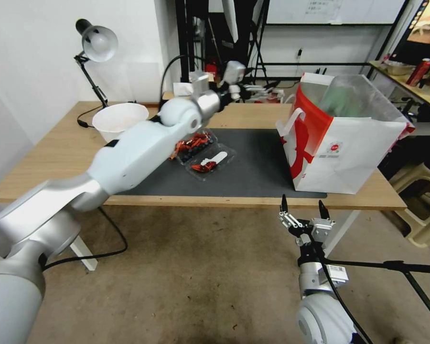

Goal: Pick up the trash from the table and place it into the takeout bag.

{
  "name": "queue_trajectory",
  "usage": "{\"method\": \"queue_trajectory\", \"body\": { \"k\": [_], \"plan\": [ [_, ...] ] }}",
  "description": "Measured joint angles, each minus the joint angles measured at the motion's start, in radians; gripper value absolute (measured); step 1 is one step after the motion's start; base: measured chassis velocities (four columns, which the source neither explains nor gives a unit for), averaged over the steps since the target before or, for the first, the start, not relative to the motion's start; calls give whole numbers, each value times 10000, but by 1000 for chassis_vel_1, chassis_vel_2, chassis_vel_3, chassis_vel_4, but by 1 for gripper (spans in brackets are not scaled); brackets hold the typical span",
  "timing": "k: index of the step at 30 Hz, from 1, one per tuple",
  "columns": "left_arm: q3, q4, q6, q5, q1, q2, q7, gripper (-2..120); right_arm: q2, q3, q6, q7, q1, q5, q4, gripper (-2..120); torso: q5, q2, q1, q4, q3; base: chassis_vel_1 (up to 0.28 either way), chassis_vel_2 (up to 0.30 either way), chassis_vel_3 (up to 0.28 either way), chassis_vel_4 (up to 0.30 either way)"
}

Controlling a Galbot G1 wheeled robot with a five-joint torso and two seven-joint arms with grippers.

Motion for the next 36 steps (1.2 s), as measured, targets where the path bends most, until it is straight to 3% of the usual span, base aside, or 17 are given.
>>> {"method": "queue_trajectory", "body": {
  "k": [8, 13, 25, 36],
  "plan": [
    [-1003, -617, -21, 117, 968, 1019, -168, 100, 13, -78, -47, -2, 51, -44, -32, 100, 0, 0, 0, -1, 0, 0, 0, 0, 0],
    [-2188, -1186, -19, 307, 2012, 1654, -432, 100, 14, -110, -58, -4, 59, -76, -69, 100, 1, 0, 0, 0, 0, 0, 0, 0, 0],
    [-3885, -2580, 140, 825, 4201, 2270, -1573, 100, 31, -200, -59, -13, 71, -140, -146, 100, -4, 1, 0, 0, 0, 0, 0, 0, 0],
    [-4908, -3296, 191, 1099, 5646, 2522, -2002, 100, 53, -249, -54, -19, 73, -176, -163, 100, 3, 0, -1, -1, -1, 0, 0, 0, 0]
  ]
}}
